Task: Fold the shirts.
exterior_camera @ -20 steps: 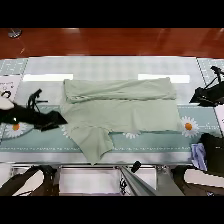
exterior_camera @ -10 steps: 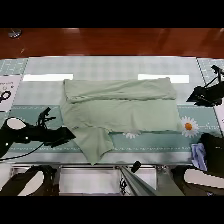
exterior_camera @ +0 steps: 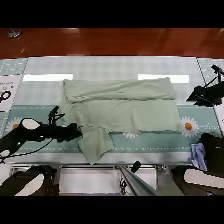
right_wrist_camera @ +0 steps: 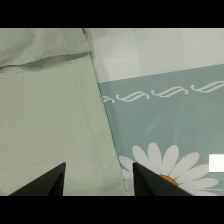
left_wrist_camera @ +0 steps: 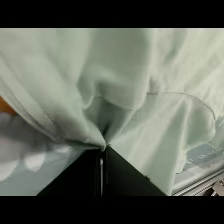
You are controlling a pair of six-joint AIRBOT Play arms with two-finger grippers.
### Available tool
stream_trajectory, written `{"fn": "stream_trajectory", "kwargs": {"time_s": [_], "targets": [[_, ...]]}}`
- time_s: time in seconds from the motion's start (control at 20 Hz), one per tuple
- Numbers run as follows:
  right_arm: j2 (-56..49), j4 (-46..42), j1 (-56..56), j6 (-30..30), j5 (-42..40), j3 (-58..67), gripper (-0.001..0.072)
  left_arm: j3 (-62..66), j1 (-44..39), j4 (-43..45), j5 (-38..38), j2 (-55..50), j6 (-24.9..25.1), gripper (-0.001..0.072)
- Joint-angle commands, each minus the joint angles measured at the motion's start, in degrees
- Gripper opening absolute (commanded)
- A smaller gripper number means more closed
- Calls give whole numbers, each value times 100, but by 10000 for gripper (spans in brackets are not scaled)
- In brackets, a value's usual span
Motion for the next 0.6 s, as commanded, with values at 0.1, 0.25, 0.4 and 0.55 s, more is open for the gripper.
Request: {"fn": "stream_trajectory", "kwargs": {"time_s": [0.1, 0.25, 0.4, 0.55], "targets": [[4, -1115, -155, 22, 136, -409, 476, -2, -90, -57, 337, -153, -33, 19], [4, -11, -647, -549, 195, -1073, 570, -2, 31, -55, 328, -33, -28, 18], [4, 737, -1021, -1049, 260, -1655, 591, -2, 48, -39, 341, 9, -26, 19], [4, 535, -1073, -1163, 186, -1958, 591, -2, 48, -42, 339, 9, 13, 18]]}}
